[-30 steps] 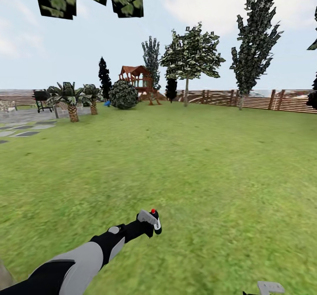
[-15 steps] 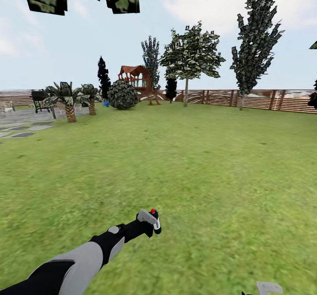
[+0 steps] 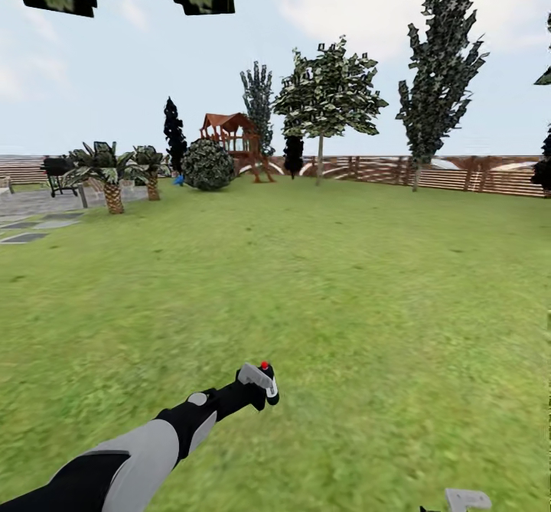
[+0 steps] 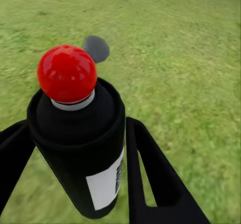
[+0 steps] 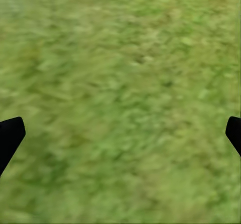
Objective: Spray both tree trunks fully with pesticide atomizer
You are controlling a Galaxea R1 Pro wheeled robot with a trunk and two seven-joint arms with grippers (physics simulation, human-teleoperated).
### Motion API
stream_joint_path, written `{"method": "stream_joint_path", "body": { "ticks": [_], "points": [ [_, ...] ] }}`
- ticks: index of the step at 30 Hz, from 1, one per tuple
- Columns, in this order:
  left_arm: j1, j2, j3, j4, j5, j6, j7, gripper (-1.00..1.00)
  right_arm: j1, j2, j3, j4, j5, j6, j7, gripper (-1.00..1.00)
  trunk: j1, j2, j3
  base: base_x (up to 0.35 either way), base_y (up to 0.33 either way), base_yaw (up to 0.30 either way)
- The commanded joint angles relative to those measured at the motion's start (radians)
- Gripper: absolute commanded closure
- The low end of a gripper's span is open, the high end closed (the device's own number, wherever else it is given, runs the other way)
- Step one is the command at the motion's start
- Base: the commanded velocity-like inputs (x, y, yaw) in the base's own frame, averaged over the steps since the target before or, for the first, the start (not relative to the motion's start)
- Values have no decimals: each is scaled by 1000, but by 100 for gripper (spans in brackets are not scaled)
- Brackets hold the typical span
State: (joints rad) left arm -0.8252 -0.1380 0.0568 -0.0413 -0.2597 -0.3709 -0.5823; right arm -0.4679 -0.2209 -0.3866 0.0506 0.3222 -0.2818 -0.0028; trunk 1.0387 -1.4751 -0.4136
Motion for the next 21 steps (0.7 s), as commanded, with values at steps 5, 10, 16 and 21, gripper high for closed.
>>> {"method": "stream_joint_path", "body": {
  "ticks": [5, 10, 16, 21],
  "points": [
    [0, 0, 1, 0, 0, 0, 1, 100, 0, 0, 0, 0, 0, 0, 0, -100, 0, 0, 0, 347, 0, -192],
    [0, 0, 1, 0, 0, 0, 1, 100, 0, 0, 0, 0, 0, 0, 0, -100, 0, 0, 0, 347, 0, -32],
    [0, 0, 1, 1, 0, 0, 1, 100, 0, 0, 0, 0, 0, 0, 0, -100, 0, 0, 0, 347, 0, -2],
    [0, 0, 1, 1, 0, 0, 1, 100, 0, 0, 0, 0, 0, 0, 0, -100, 0, 0, 0, 347, 0, 0]
  ]
}}
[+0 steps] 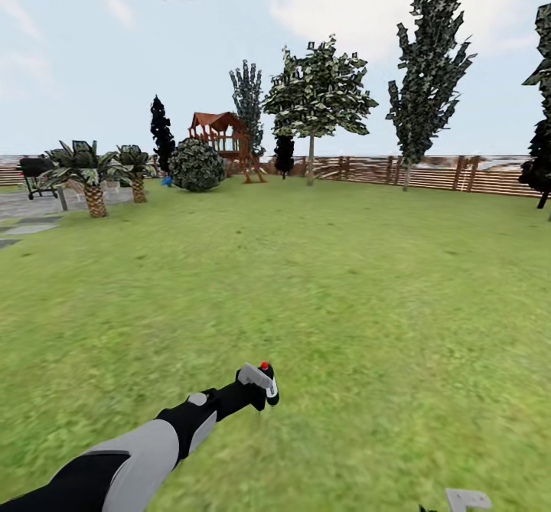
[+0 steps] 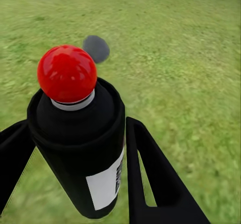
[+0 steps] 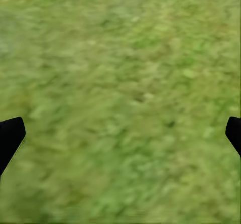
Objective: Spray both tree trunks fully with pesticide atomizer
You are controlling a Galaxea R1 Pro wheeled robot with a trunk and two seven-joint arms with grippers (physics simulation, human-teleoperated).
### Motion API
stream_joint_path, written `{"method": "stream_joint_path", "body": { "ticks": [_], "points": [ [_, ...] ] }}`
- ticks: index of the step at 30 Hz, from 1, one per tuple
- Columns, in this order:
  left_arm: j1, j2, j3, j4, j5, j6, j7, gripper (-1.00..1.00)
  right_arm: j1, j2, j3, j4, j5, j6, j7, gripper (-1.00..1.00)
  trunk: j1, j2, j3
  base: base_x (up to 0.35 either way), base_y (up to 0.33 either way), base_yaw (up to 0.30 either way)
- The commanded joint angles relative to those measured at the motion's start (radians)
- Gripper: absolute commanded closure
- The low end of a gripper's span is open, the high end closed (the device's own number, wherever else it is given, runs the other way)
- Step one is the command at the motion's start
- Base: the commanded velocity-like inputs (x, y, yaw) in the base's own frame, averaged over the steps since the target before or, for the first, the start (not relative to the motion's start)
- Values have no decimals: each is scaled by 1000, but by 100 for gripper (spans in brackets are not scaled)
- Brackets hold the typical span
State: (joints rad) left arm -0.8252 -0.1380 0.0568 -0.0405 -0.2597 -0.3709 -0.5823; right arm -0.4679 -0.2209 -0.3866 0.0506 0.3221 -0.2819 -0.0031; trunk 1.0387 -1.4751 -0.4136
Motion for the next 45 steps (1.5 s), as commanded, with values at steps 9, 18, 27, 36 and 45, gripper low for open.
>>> {"method": "stream_joint_path", "body": {
  "ticks": [9, 18, 27, 36, 45],
  "points": [
    [0, 0, 1, 0, 0, 0, 1, 100, 0, 0, 0, 0, 0, 0, 0, -100, 0, 0, 0, 347, 0, 0],
    [0, 0, 1, 0, 0, 0, 1, 100, 0, 0, 0, 0, 0, 0, 0, -100, 0, 0, 0, 347, 0, 0],
    [0, 0, 1, -1, 0, 0, 1, 100, 0, 0, 0, 0, 0, 0, 0, -100, 0, 0, 0, 347, 0, 0],
    [0, 1, 1, -1, 0, 0, 1, 100, 8, 0, -2, 0, -3, 2, -1, -100, 0, 0, 0, 347, 0, 0],
    [0, 2, 1, -1, 0, -1, 1, 100, 116, 16, -3, 1, -5, 4, -1, -100, 0, 0, 0, 347, 0, 0]
  ]
}}
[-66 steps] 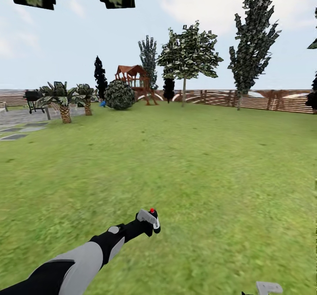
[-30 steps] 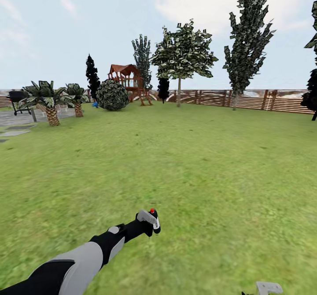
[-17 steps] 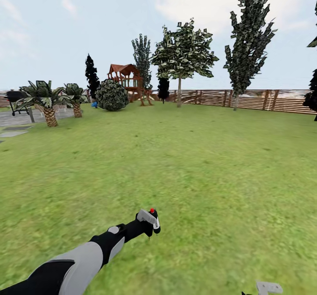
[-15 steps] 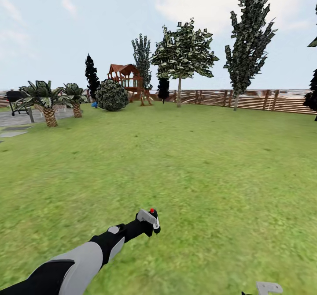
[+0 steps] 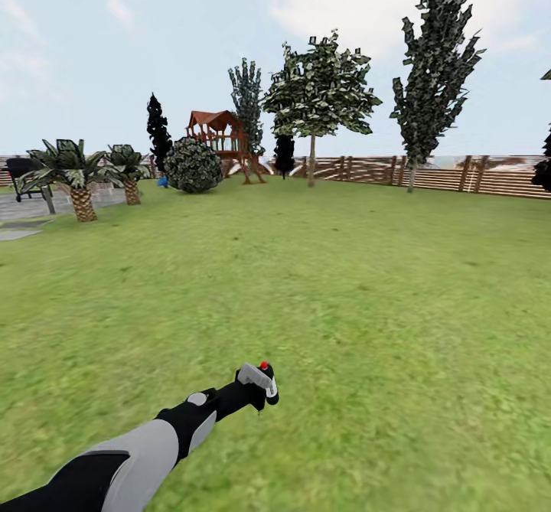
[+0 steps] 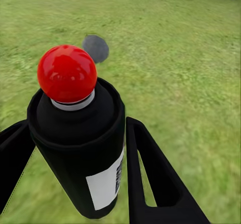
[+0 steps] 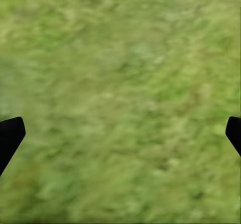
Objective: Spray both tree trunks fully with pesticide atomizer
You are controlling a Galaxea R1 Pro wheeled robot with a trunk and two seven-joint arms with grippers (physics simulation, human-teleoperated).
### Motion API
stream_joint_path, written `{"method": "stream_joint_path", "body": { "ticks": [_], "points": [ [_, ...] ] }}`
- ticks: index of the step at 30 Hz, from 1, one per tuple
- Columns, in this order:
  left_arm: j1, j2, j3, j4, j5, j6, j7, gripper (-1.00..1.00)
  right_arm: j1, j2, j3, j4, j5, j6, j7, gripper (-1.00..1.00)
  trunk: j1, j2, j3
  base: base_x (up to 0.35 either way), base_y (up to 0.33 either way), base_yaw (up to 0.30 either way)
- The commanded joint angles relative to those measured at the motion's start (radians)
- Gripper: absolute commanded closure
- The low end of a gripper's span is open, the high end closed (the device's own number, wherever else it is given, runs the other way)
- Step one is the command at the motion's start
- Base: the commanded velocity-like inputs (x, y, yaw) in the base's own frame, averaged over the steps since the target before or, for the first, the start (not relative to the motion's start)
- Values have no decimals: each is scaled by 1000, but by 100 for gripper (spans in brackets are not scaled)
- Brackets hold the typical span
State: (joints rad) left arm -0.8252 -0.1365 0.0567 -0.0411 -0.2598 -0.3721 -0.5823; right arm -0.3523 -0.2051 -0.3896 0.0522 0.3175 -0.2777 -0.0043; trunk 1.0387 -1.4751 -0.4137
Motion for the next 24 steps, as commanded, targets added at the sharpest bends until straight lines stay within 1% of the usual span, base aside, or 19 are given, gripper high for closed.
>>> {"method": "stream_joint_path", "body": {
  "ticks": [1, 6, 24],
  "points": [
    [0, 0, 2, 0, 1, 0, 1, 100, 6, 1, 0, 0, 0, 0, 0, -100, 0, 0, 0, 347, 0, 0],
    [0, -1, 2, 1, 1, 0, 1, 100, 19, 2, 0, 0, 0, 0, 1, -100, 0, 0, 0, 347, 0, 0],
    [0, 0, 2, 0, 1, 0, 1, 100, 22, 6, 0, 0, 0, 0, 1, -100, 0, 0, 0, 347, 0, 0]
  ]
}}
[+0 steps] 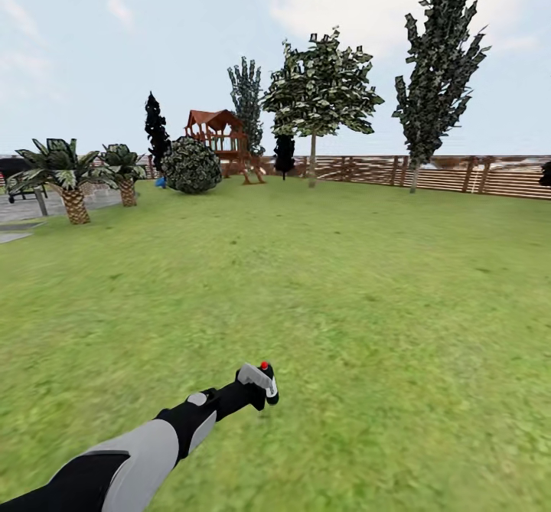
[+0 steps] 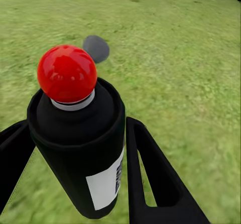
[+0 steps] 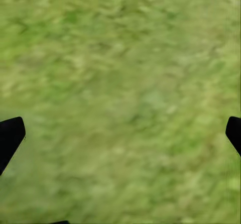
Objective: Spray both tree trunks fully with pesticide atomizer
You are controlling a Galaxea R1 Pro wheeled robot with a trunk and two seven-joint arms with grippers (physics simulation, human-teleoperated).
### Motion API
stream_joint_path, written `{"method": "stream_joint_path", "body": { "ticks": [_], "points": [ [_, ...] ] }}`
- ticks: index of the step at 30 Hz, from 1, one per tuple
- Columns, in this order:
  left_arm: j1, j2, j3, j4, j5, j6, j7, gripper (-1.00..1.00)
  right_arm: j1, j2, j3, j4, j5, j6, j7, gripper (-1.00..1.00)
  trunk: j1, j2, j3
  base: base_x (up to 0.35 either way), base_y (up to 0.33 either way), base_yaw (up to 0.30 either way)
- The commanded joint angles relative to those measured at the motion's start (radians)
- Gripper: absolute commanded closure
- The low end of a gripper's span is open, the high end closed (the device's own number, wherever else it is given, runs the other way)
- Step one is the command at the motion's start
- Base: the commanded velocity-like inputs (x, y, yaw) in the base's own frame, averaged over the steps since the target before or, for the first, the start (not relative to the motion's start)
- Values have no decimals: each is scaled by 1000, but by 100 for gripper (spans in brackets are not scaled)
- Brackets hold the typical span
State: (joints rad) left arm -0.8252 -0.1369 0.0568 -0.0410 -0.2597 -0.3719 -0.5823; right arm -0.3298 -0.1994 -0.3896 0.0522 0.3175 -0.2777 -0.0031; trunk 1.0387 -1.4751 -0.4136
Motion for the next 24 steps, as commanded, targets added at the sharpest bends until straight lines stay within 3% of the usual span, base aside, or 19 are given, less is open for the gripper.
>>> {"method": "stream_joint_path", "body": {
  "ticks": [1, 24],
  "points": [
    [0, 0, 1, 0, 0, -1, 1, 100, 0, 0, 0, 0, 0, 0, 0, -100, 0, 0, 0, 347, 0, 0],
    [0, -1, 1, 0, 0, 1, 1, 100, 0, 0, 0, 0, 0, 0, 0, -100, 0, 0, 0, 347, 0, 0]
  ]
}}
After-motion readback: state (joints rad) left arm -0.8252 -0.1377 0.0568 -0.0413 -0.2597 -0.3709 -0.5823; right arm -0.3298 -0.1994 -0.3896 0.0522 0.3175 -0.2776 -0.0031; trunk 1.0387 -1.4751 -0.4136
